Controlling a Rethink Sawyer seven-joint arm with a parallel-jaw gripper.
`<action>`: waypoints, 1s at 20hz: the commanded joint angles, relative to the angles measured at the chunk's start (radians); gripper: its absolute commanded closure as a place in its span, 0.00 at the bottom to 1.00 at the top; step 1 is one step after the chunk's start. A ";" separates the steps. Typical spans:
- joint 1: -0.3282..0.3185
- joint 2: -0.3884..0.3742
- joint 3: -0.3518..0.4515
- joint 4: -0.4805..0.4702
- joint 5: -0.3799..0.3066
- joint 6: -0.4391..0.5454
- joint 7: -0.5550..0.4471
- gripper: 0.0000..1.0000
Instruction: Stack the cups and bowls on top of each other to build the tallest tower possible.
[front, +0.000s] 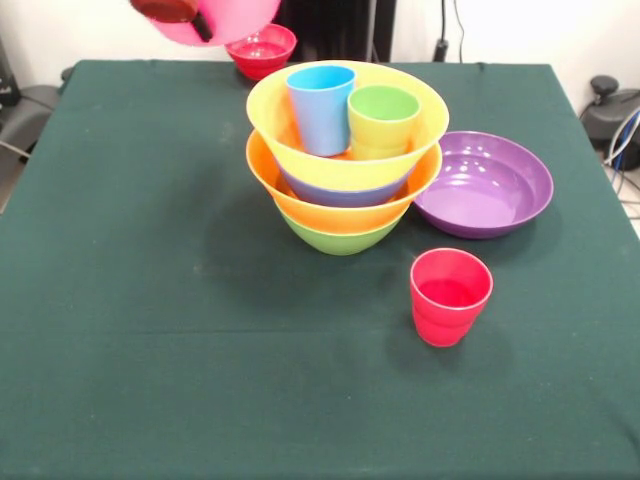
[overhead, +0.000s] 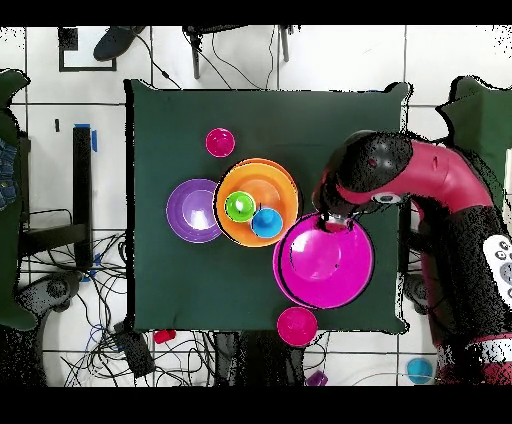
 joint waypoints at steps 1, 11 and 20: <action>0.077 -0.006 0.085 0.000 0.130 -0.060 0.179 1.00; 0.164 0.047 0.036 -0.127 0.205 -0.119 0.260 1.00; 0.207 0.077 -0.001 -0.211 0.186 -0.162 0.260 1.00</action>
